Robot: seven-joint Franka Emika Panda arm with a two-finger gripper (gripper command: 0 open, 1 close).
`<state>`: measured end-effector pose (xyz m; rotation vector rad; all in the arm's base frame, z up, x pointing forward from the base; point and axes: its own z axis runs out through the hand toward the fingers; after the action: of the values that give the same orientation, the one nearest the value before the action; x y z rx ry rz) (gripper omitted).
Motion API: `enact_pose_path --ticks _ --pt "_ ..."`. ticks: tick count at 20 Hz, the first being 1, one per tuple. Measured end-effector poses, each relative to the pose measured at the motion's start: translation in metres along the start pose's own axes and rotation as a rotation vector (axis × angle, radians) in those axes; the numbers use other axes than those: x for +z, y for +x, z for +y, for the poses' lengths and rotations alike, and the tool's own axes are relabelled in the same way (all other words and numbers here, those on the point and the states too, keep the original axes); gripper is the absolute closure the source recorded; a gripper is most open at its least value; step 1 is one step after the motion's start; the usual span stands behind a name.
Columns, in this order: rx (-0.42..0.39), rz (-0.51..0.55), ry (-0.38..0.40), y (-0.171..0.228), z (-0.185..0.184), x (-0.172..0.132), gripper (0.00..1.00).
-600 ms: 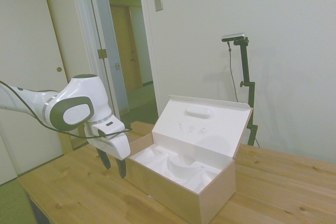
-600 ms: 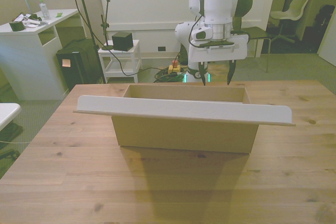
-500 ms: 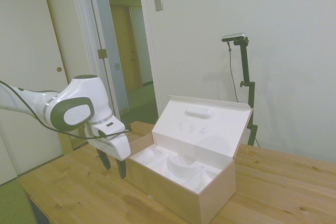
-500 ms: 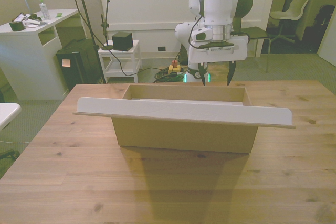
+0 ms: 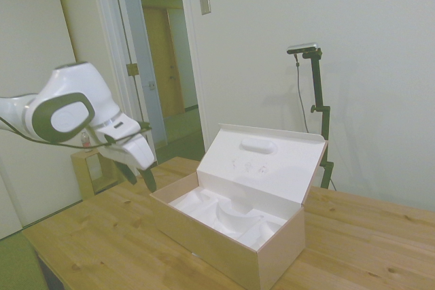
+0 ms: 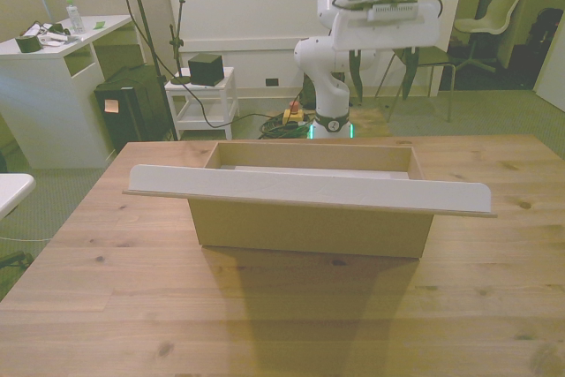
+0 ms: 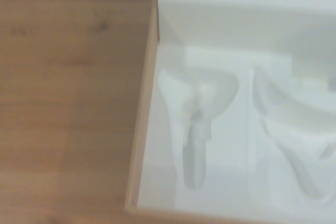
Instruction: Close the box
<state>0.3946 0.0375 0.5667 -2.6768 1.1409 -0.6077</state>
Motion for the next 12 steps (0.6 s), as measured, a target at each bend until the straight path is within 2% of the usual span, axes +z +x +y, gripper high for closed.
enact_pose_path --ticks 6,12 --pt "0.012 0.128 0.092 0.050 -0.033 -0.049 0.00" --pt "0.013 0.179 0.107 0.115 -0.070 -0.045 0.00"
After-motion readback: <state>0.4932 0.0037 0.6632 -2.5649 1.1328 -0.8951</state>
